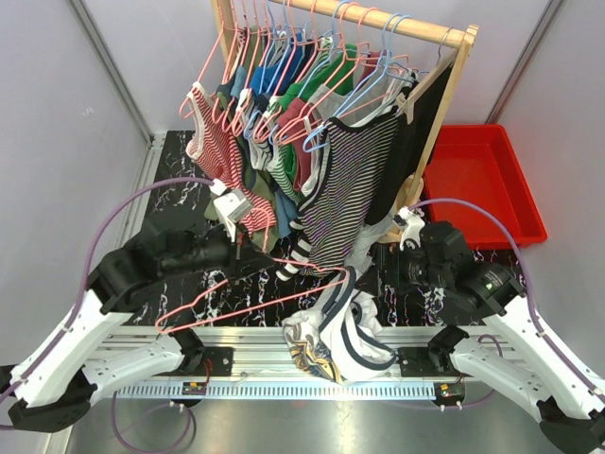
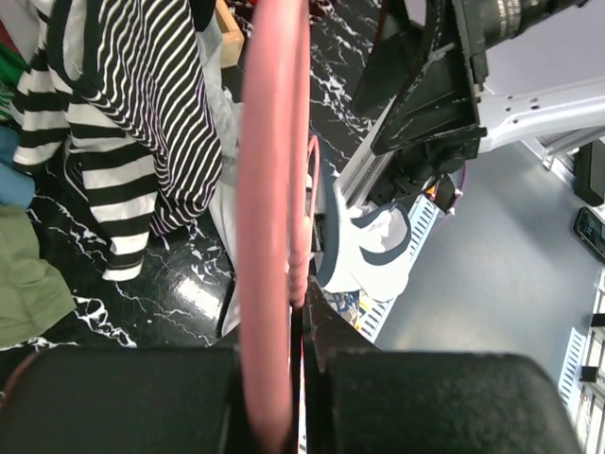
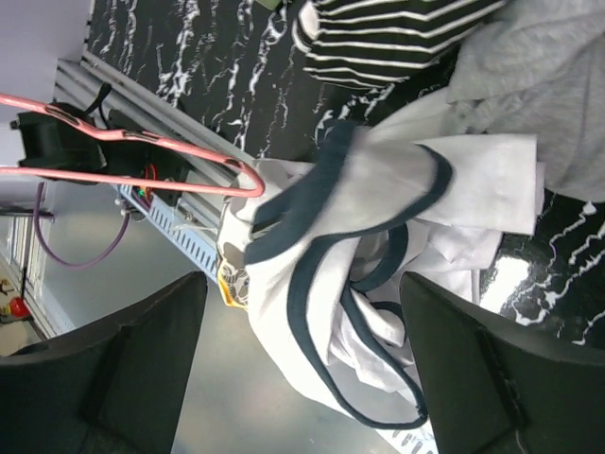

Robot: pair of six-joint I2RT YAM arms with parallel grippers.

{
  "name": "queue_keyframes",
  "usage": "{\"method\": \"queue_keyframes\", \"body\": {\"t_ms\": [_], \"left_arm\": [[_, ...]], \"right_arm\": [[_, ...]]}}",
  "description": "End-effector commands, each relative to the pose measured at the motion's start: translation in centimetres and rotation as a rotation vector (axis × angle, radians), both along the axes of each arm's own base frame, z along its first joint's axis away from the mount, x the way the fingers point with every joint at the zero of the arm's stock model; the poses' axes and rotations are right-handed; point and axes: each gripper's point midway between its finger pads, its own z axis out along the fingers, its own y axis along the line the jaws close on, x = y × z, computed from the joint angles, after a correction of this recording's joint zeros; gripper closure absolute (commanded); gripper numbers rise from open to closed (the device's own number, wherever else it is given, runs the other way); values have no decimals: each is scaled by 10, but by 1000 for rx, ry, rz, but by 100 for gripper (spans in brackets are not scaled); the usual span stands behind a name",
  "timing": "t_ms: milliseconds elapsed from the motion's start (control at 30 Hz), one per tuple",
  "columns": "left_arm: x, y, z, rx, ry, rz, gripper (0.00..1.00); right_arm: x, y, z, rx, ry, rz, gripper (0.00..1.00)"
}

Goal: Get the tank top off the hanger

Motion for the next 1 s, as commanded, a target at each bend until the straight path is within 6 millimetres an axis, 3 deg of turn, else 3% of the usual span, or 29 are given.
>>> {"method": "queue_keyframes", "body": {"t_ms": [0, 200, 267, 300, 367, 400, 433, 467, 500, 567, 667, 800, 967], "left_arm": [[-13, 17, 23, -15, -57, -4, 100], [-29, 54, 26, 51, -83, 41, 100], [-36, 55, 25, 37, -75, 27, 100], [-39, 52, 27, 11, -67, 12, 100], [-44, 44, 11, 10, -19, -28, 100], [-43, 41, 11, -12, -18, -28, 100], [-42, 38, -2, -1, 5, -32, 100], [-42, 35, 1, -34, 1, -34, 100], [-43, 32, -1, -44, 6, -43, 100], [-44, 28, -2, -72, 13, -53, 100], [-45, 28, -3, -86, 8, -51, 100], [-49, 32, 1, -116, -3, -49, 100], [-53, 39, -2, -134, -12, -34, 100]], "right_arm": [[-4, 13, 36, 100, -128, 112, 9], [-10, -2, 53, 60, -246, 140, 1], [-6, -6, 54, 43, -259, 110, 0], [7, -16, 52, 0, -281, 25, 0], [29, -32, 55, -49, -287, -146, 3], [52, -60, 54, -148, -322, -332, 7], [63, -75, 55, -175, -295, -473, 14], [70, -90, 52, -251, -265, -573, 54], [80, -107, 54, -298, -277, -693, 70], [91, -97, 49, -244, -238, -751, 100], [102, -66, 20, -161, -140, -720, 100], [118, -54, -27, -98, -7, -727, 100], [143, -80, -80, -103, 108, -833, 100]]}}
